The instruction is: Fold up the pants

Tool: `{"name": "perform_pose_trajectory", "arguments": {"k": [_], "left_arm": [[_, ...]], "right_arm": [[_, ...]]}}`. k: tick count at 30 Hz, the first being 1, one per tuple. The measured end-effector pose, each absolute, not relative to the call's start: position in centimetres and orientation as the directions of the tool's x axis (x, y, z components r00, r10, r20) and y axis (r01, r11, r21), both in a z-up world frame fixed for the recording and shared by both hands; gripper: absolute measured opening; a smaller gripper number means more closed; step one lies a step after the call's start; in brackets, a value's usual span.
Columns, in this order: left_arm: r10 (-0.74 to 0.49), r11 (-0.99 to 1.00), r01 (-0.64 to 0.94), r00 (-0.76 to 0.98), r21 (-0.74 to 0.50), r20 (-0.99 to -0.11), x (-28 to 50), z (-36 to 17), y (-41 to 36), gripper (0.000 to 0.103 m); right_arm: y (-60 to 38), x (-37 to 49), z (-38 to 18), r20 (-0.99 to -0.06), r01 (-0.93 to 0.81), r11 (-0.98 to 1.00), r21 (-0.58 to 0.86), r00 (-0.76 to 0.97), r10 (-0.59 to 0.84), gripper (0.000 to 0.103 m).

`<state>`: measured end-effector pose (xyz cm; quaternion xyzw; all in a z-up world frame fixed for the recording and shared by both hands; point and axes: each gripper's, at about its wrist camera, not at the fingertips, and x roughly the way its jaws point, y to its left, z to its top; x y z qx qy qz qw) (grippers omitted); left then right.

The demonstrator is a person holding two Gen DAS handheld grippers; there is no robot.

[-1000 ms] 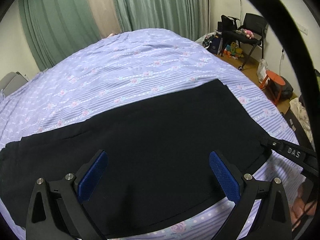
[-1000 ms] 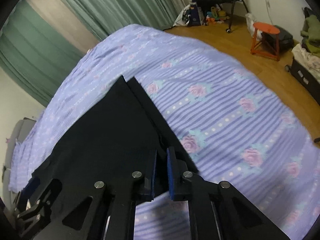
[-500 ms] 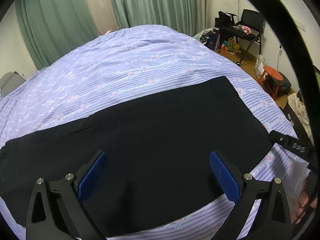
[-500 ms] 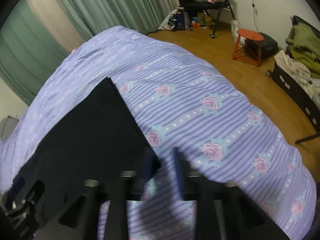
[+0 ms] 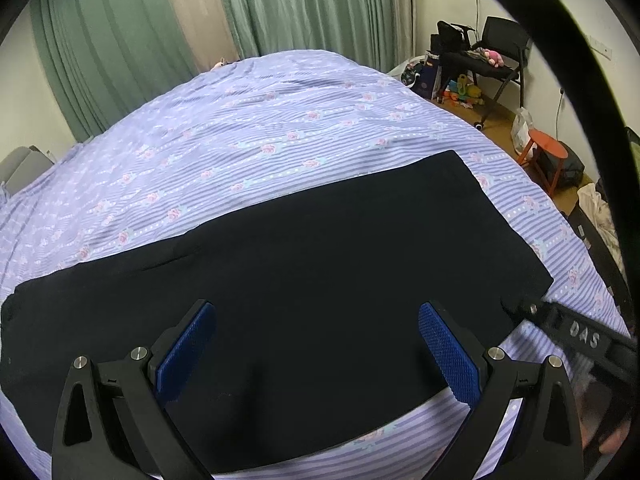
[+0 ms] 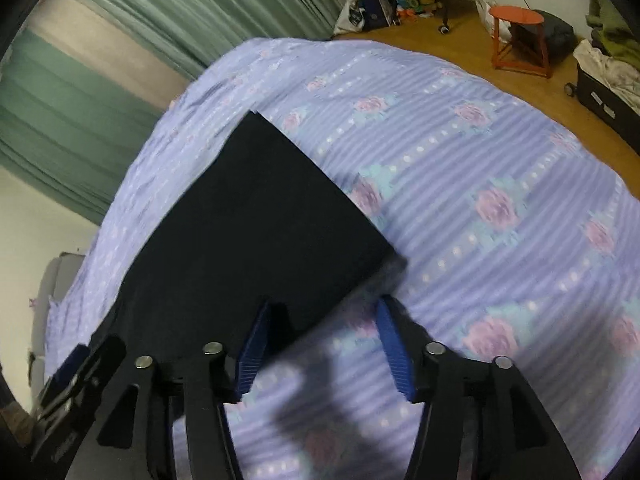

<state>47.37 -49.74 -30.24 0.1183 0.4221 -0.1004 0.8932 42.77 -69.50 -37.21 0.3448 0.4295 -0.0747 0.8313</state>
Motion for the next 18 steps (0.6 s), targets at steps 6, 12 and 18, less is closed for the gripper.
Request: {"name": "perform_pose_trajectory", "arguments": {"k": [6,12,18], "left_arm": [[-0.079,0.958,0.265,0.613,0.11,-0.786,47.3,-30.3,-49.1,0.103],[-0.073,0.96,0.257,0.622,0.115,-0.78,47.2,-30.0,-48.7,0.103],[-0.054,0.978,0.194,0.599,0.08,-0.799,47.5,-29.6,-47.5,0.103]], "right_arm": [[-69.1,45.1,-37.4,-0.762,0.416,0.773,0.479,0.635,0.131,0.062],[-70.1,45.5,-36.2,-0.77,0.445,0.755,0.482,0.627,0.122,0.035],[-68.9,46.5,-33.6,-0.788,0.403,0.828,0.39,0.612,0.073,0.021]]}}
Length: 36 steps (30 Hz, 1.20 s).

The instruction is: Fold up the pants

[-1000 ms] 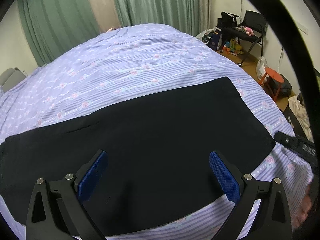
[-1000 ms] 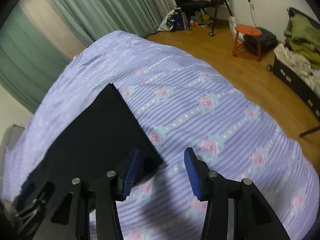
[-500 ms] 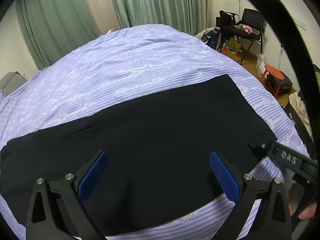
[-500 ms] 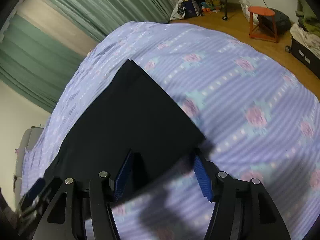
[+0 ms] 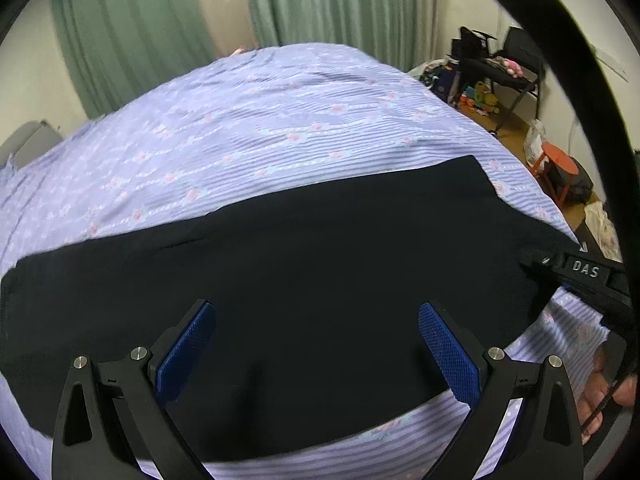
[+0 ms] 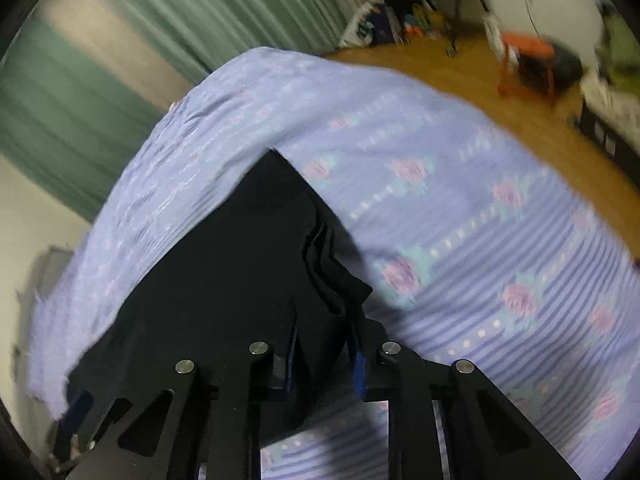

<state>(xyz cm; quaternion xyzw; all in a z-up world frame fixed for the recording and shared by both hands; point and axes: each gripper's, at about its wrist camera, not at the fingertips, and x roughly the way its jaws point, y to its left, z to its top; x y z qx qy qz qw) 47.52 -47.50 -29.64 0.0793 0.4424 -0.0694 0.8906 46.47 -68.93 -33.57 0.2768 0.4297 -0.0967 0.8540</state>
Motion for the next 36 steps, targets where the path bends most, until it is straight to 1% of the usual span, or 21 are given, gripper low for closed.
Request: {"name": "perform_pose_trajectory", "arguments": {"k": [3,11,17,22,25,29,36], "left_arm": [[-0.039,0.988,0.147,0.576,0.056,-0.816,47.4,-28.7,-45.7,0.103],[0.005,1.0,-0.001,0.575,0.005,-0.818,46.8,-24.7,-38.3,0.103],[0.017,0.999,-0.051,0.6,-0.017,-0.8,46.1,-22.8,-31.5,0.103],[0.037,0.997,-0.079,0.604,-0.013,-0.796,44.8,-22.2,-24.9,0.103],[0.05,0.996,-0.09,0.596,-0.005,-0.801,44.5,-22.5,-21.5,0.103],[0.048,0.995,-0.101,0.582,-0.014,-0.812,44.5,-23.1,-16.5,0.103],[0.045,0.993,-0.113,0.56,-0.022,-0.827,44.7,-25.3,-10.0,0.103]], "right_arm": [[-67.0,46.6,-30.8,-0.778,0.34,0.892,0.297,0.627,0.02,0.021],[-61.3,47.0,-23.7,-0.731,0.178,0.972,0.155,0.682,-0.009,0.02],[-55.2,46.8,-20.5,-0.702,0.097,0.993,0.062,0.711,-0.026,0.019],[-47.5,45.9,-18.1,-0.685,0.005,1.0,-0.024,0.728,-0.02,0.019],[-42.7,45.5,-17.6,-0.684,-0.048,0.997,-0.067,0.73,-0.011,0.019],[-37.5,45.5,-18.1,-0.703,-0.087,0.993,-0.082,0.711,0.004,0.018],[-29.1,46.1,-21.9,-0.76,-0.122,0.991,-0.053,0.648,0.039,0.018]]}}
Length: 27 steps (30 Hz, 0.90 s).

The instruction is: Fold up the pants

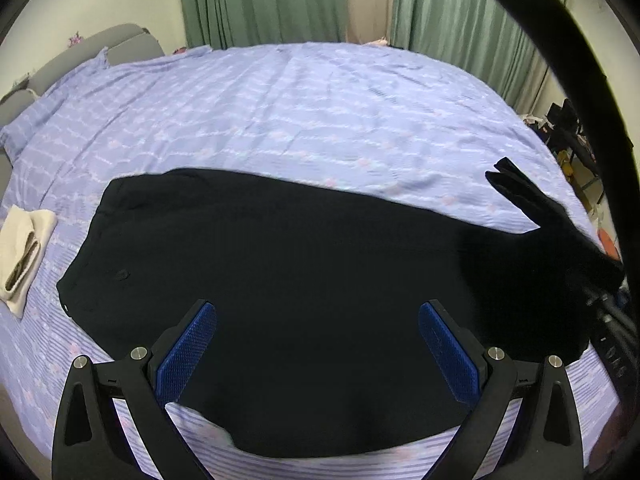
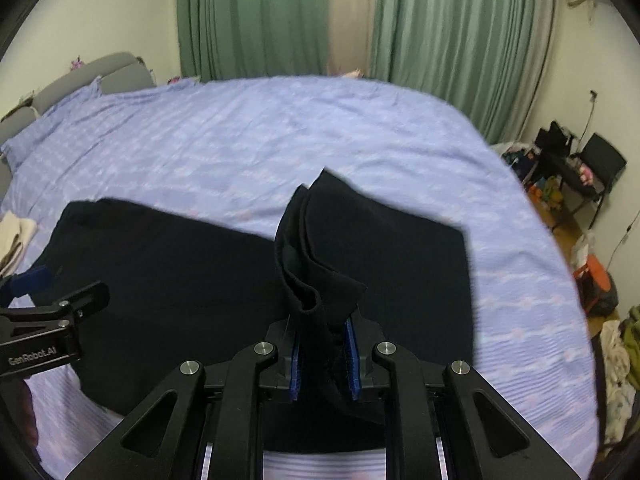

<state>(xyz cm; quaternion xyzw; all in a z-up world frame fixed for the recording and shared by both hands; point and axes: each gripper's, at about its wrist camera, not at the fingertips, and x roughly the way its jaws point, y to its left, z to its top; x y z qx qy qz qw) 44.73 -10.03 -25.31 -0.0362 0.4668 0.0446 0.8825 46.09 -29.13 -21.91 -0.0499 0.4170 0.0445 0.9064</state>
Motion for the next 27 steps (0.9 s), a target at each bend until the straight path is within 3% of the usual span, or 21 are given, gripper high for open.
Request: {"name": "perform_pose_trajectory", "arguments": {"k": [19,21,23,27], "left_arm": [[0.06,0.993,-0.114,0.526,0.0,-0.848,44.4,-29.9,2.0,0.103],[0.069,0.992,-0.124,0.527,0.004,-0.847,44.1,-29.9,2.8,0.103],[0.071,0.991,-0.133,0.526,0.001,-0.847,44.0,-30.0,3.6,0.103],[0.081,0.985,-0.174,0.521,-0.013,-0.85,43.0,-30.0,5.3,0.103]], "right_arm": [[-14.4,47.3,-31.5,-0.878,-0.231,0.973,-0.017,0.469,0.096,0.021],[-14.1,47.4,-31.8,-0.886,-0.234,0.972,0.013,0.449,0.12,0.041],[-13.9,47.2,-31.6,-0.884,-0.245,0.968,0.057,0.438,0.163,0.051],[-12.1,46.5,-30.8,-0.882,-0.301,0.948,0.102,0.414,0.226,0.051]]}}
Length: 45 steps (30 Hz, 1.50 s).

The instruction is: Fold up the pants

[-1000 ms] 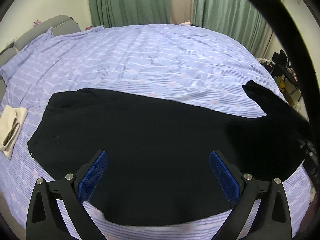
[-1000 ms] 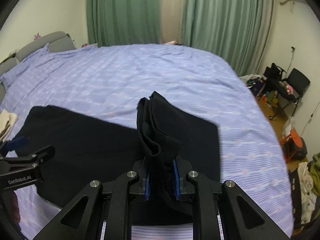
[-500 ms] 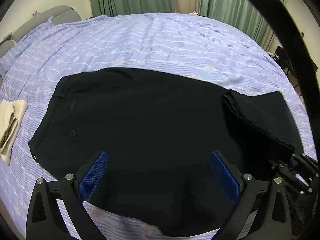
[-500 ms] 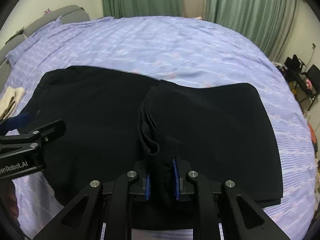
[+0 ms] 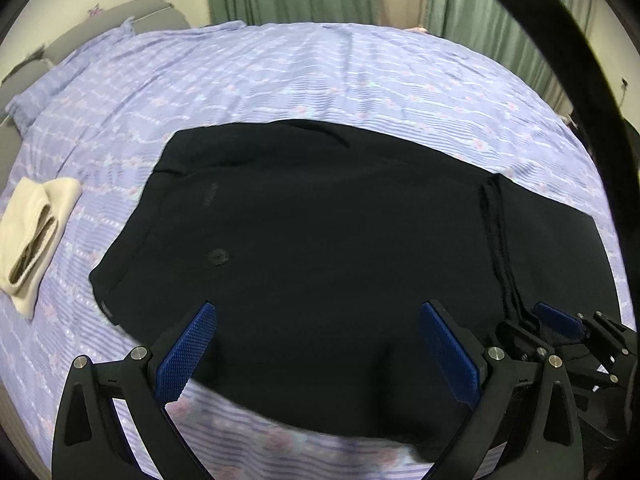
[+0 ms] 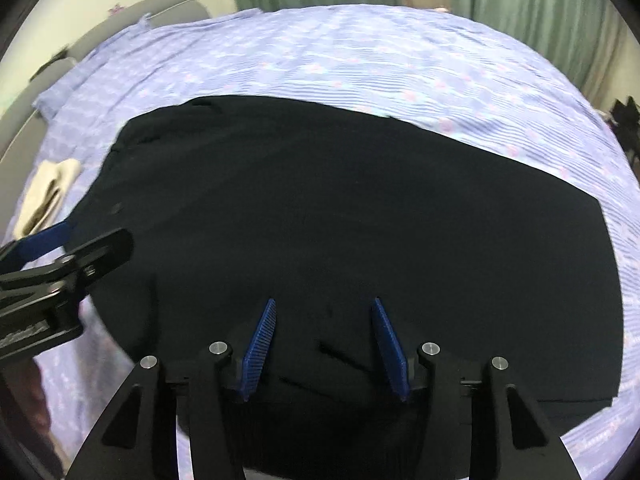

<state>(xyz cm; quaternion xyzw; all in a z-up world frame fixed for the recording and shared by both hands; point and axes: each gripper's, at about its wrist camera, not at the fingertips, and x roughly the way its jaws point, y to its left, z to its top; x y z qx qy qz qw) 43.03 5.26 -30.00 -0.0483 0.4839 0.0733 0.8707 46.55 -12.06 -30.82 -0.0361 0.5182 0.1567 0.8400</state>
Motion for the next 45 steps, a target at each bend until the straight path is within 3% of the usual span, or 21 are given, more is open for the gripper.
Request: {"name": "perform_pose_trajectory", "arguments": {"k": [9,15,22,25,29,33,45], "left_arm": [[0.125,0.961,-0.274,0.549,-0.037,-0.826,39.7,-29.6,12.8,0.103],[0.119,0.934,-0.345,0.546,-0.093,-0.829,38.5,-30.3,17.9,0.103],[0.16,0.972,-0.232,0.608,0.018,-0.778,37.8,-28.3,16.7,0.103],[0.138,0.982,-0.187,0.635,0.022,-0.76,38.6,-27.8,14.0,0.103],[0.048,0.993,-0.116,0.651,-0.037,-0.758,40.5,-28.4,9.8,0.103],[-0.034,0.997,-0.034,0.645,-0.073,-0.763,41.4,-29.1,6.0,0.103],[-0.015,0.999,-0.015,0.614,-0.031,-0.789,41.6,-30.0,3.6,0.103]], "right_arm": [[-7.4,45.3,-27.5,-0.856,-0.321,0.945,0.067,0.468,0.219,0.067],[-3.4,44.9,-26.9,-0.842,-0.326,0.943,0.068,0.489,0.23,0.067],[-5.6,45.0,-25.4,-0.782,-0.188,0.98,0.062,0.601,0.165,0.067],[-8.3,46.2,-25.7,-0.776,-0.096,0.995,0.04,0.624,0.092,0.065],[-11.6,47.7,-27.4,-0.811,-0.033,0.999,0.002,0.585,0.021,0.046],[-13.9,46.9,-28.8,-0.834,-0.029,0.999,-0.02,0.552,-0.001,0.043],[-11.5,45.0,-30.3,-0.834,-0.193,0.979,-0.071,0.55,0.048,0.039]]}}
